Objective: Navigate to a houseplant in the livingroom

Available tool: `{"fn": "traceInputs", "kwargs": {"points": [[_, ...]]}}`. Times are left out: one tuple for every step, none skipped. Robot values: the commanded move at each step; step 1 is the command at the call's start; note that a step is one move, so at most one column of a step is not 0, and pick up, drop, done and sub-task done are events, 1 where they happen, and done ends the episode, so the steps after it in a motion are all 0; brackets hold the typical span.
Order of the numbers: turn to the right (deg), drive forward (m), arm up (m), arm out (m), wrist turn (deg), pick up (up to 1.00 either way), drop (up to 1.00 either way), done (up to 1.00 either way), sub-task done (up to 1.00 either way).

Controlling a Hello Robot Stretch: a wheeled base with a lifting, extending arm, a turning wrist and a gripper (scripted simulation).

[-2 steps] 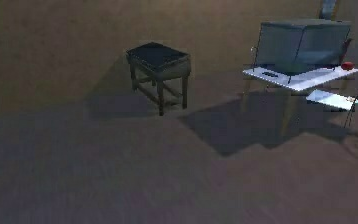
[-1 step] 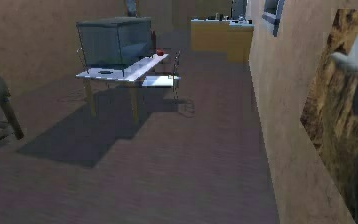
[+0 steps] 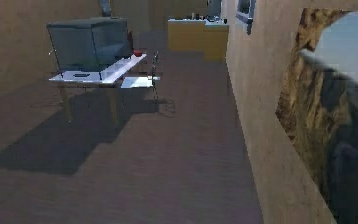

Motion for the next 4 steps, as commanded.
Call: {"fn": "traceInputs", "kwargs": {"points": [[0.0,1.0,0.0,0.0,0.0,0.0,0.0,0.0,0.0],[0.0,1.0,0.0,0.0,0.0,0.0,0.0,0.0,0.0],[0.0,1.0,0.0,0.0,0.0,0.0,0.0,0.0,0.0],[0.0,0.5,0.0,0.0,0.0,0.0,0.0,0.0,0.0]]}}
